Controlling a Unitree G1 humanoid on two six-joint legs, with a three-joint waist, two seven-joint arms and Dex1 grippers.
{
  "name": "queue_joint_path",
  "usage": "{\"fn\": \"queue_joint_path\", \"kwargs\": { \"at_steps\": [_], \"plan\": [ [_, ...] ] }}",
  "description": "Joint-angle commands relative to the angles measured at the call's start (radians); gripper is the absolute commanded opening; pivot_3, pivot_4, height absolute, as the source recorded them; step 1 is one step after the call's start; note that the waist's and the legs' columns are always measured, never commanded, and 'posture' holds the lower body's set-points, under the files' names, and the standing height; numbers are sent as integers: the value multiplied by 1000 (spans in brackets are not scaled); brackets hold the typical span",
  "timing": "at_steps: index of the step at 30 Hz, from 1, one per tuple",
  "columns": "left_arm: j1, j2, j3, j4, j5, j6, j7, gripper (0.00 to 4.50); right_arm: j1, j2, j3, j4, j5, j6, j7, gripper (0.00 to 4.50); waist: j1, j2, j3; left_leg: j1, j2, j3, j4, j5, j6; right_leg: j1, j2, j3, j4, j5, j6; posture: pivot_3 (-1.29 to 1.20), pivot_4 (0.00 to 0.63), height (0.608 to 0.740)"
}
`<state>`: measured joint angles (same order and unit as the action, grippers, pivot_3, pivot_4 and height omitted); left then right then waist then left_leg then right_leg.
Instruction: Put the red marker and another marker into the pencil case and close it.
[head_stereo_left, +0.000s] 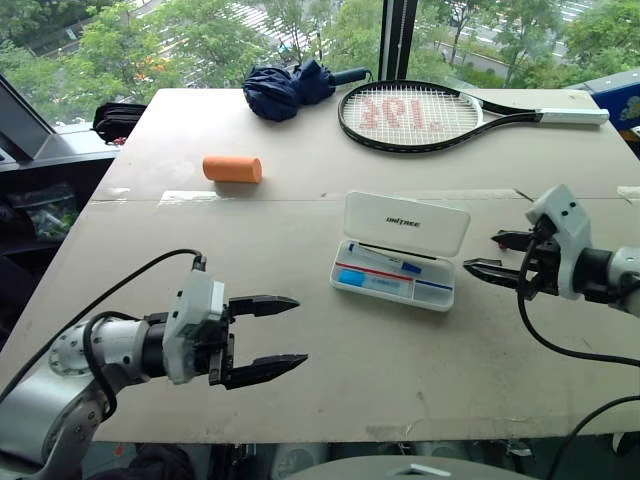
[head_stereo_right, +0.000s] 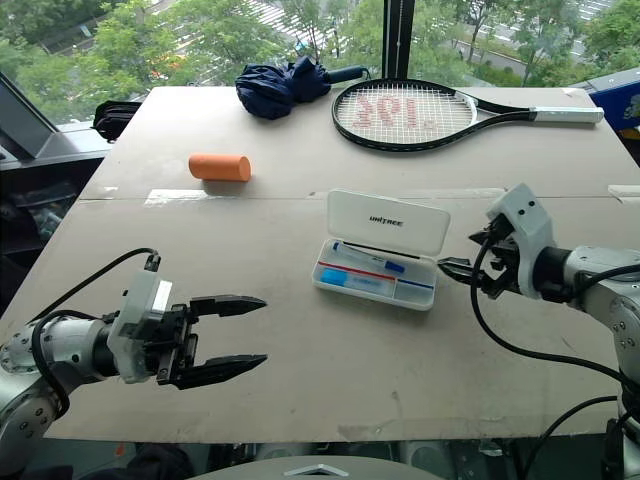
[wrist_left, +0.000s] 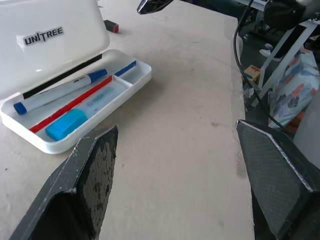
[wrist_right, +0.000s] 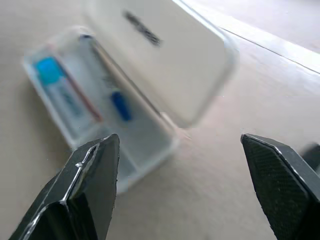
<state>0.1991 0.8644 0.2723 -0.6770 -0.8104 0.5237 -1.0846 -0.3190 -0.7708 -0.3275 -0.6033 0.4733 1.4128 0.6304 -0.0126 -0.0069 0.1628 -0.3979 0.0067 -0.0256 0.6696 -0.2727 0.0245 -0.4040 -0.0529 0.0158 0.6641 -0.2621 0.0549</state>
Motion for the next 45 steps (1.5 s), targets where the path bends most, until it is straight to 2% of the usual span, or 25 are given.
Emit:
{"fn": "queue_joint_path", "kwargs": {
  "at_steps": [1, 6, 10, 14, 15, 16, 17, 18, 20, 22, 23, 26, 29, 34, 36, 40, 45],
  "plan": [
    [-88, -10, -42, -67, -74, 65, 96, 3816, -42, 53, -2, 106, -116, -46, -181, 3871, -1, 0, 0, 0, 0, 0, 0, 0, 0, 0, 1, 0, 0, 0, 0, 0, 150, 730],
    [-178, -9, -77, -84, -119, 116, 162, 3816, -126, 156, 99, 280, -207, -138, -313, 3871, -6, 0, 0, 1, 0, 0, 0, 0, 0, 0, 3, 2, 1, 0, 0, 0, 150, 730],
    [-206, 2, -85, -105, -137, 140, 194, 3816, -186, 273, 108, 453, -225, -236, -369, 3871, -4, 0, 0, 0, 1, 0, 0, 0, 0, -1, 4, 2, 0, 0, 0, 0, 150, 730],
    [-221, 5, -81, -128, -163, 160, 231, 3816, -206, 308, 114, 546, -250, -300, -405, 3871, 1, 1, 0, -1, 0, 0, 0, 0, 0, -1, 3, 1, 0, 0, 0, 0, 150, 730],
    [-226, 7, -80, -135, -172, 166, 241, 3816, -206, 310, 120, 562, -256, -314, -410, 3368, 1, 1, 0, -1, 0, 0, 0, 0, 0, 0, 3, 2, -1, 0, 0, 0, 150, 730],
    [-233, 9, -77, -143, -182, 174, 254, 3816, -202, 307, 132, 567, -262, -322, -409, 3144, 1, 1, 0, -1, 0, 0, 0, 0, 0, 0, 3, 2, -1, 0, 0, 0, 150, 730],
    [-240, 12, -74, -149, -194, 182, 268, 3816, -198, 307, 139, 567, -265, -327, -410, 2491, 1, 1, 0, -1, 0, 0, 1, 0, 0, 0, 3, 2, 0, 0, 0, 0, 150, 730],
    [-245, 15, -72, -152, -203, 188, 277, 3816, -194, 307, 143, 565, -266, -330, -410, 2158, 0, 1, 0, -1, 0, 1, 1, 0, 0, 0, 3, 2, 0, 0, 0, 0, 150, 730],
    [-266, 19, -73, -165, -233, 206, 307, 3816, -181, 301, 150, 544, -262, -323, -405, 1022, -1, 1, 0, 0, 0, 0, 1, 0, 0, 0, 3, 2, 0, 0, 0, 0, 150, 730],
    [-286, 27, -70, -178, -268, 223, 336, 3816, -165, 290, 148, 513, -251, -303, -396, 201, 3, 0, 0, -1, 0, 0, 1, 0, 0, 0, 3, 1, 0, 0, 0, 0, 150, 730],
    [-294, 33, -64, -185, -290, 231, 351, 3816, -152, 279, 147, 493, -248, -295, -389, 25, 3, 1, 0, -1, 0, -1, 1, 0, 0, 0, 3, 1, 0, 0, 0, 0, 150, 730],
    [-301, 51, -49, -198, -339, 243, 379, 3816, -111, 226, 149, 431, -238, -280, -350, 25, 5, 1, 0, -1, 0, -1, 1, 0, 0, 0, 3, 1, 0, 0, 0, 0, 150, 730],
    [-290, 59, -56, -168, -321, 233, 356, 3816, -79, 154, 107, 350, -179, -241, -273, 24, 2, 1, 1, -1, 0, 0, 0, 0, 0, 0, 3, 2, -1, 0, 0, 0, 150, 730],
    [-251, 63, -49, -134, -276, 210, 303, 3816, -46, 42, 66, 150, 35, -133, -60, 24, -3, 3, 2, 0, 0, 0, 0, 0, 0, 0, 4, 2, 0, 0, 0, 0, 150, 730],
    [-210, 76, -27, -128, -253, 199, 268, 3816, -33, -4, 90, 49, 132, -121, 36, 24, -6, 3, 2, 0, 2, 0, 0, 0, 0, 0, 6, 2, 0, 0, 0, 0, 150, 730],
    [-140, 107, 19, -101, -197, 170, 187, 3816, -74, -54, 262, -43, 184, -204, 152, 24, -2, 3, 2, 0, 3, -1, 0, 0, 0, 0, 6, 0, -1, 0, 0, 0, 150, 730],
    [-120, 121, 35, -94, -167, 149, 140, 3816, -162, -107, 518, 50, 51, -415, 276, 24, 3, 2, 2, 0, 2, 0, 1, 0, 0, 0, 5, 1, -1, 0, 0, 0, 150, 730]
  ]
}}
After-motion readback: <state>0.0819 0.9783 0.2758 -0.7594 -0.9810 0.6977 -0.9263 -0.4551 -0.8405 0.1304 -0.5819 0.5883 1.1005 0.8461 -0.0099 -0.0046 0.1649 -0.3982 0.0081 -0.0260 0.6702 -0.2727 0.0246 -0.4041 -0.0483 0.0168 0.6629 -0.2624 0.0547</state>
